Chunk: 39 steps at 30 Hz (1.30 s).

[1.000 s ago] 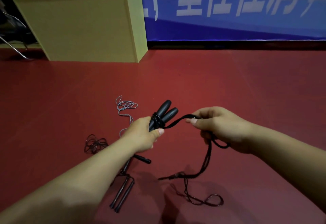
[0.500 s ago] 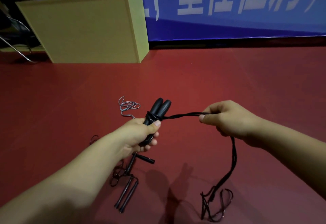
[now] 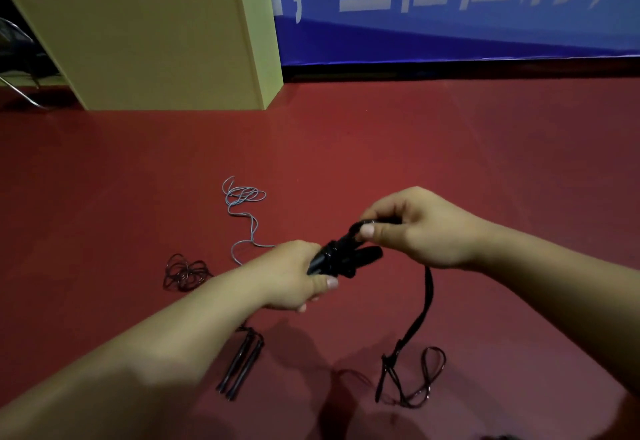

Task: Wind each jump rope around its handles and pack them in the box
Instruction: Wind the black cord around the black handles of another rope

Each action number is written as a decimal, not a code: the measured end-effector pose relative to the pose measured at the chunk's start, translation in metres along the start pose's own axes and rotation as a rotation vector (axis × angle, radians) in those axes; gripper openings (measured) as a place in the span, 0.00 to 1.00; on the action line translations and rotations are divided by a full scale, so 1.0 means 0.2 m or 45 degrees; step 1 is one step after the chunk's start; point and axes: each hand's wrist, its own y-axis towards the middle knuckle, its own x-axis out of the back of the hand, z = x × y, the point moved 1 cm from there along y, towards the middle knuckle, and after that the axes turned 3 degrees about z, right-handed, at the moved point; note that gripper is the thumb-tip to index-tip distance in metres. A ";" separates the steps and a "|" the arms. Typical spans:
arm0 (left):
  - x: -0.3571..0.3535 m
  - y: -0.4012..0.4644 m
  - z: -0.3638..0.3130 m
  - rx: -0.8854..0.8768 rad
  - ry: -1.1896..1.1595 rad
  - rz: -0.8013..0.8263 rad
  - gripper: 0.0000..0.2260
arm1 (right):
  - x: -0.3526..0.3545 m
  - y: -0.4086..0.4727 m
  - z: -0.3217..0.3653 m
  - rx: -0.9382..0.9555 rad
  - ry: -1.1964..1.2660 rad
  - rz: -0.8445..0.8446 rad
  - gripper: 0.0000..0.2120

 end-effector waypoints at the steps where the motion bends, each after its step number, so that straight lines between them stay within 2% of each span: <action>1: -0.01 -0.01 -0.02 -0.059 -0.006 0.088 0.06 | 0.01 0.00 -0.01 0.009 -0.062 -0.071 0.06; 4: -0.02 -0.04 -0.09 -0.208 -0.093 0.190 0.06 | 0.03 0.01 -0.05 0.021 -0.228 -0.235 0.06; 7: 0.00 -0.06 -0.12 -0.248 -0.154 0.198 0.07 | 0.06 0.01 -0.08 0.012 -0.228 -0.284 0.06; 11: 0.02 -0.10 -0.15 -0.286 -0.215 0.310 0.02 | 0.07 0.00 -0.07 -0.006 -0.102 -0.216 0.05; 18: 0.00 -0.14 -0.19 -0.282 -0.337 0.483 0.04 | 0.06 0.00 -0.09 -0.059 0.206 -0.116 0.04; 20: -0.02 -0.14 -0.20 -0.253 -0.343 0.478 0.10 | 0.05 0.00 -0.08 -0.049 0.242 -0.123 0.04; 23: -0.04 -0.14 -0.24 -0.227 -0.346 0.447 0.14 | 0.03 0.01 -0.06 -0.019 0.253 -0.119 0.04; 28: -0.05 -0.15 -0.28 -0.097 -0.183 0.260 0.22 | 0.01 0.00 -0.03 -0.018 0.222 -0.126 0.04; 31: -0.05 -0.16 -0.30 -0.016 -0.129 0.233 0.26 | 0.00 0.00 -0.01 0.004 0.179 -0.115 0.04; 34: -0.05 -0.17 -0.32 0.036 -0.075 0.254 0.26 | -0.01 -0.01 0.01 0.039 0.118 -0.046 0.04; 39: -0.04 -0.17 -0.31 -0.019 -0.104 0.175 0.18 | 0.03 -0.02 -0.03 -0.022 0.200 -0.062 0.05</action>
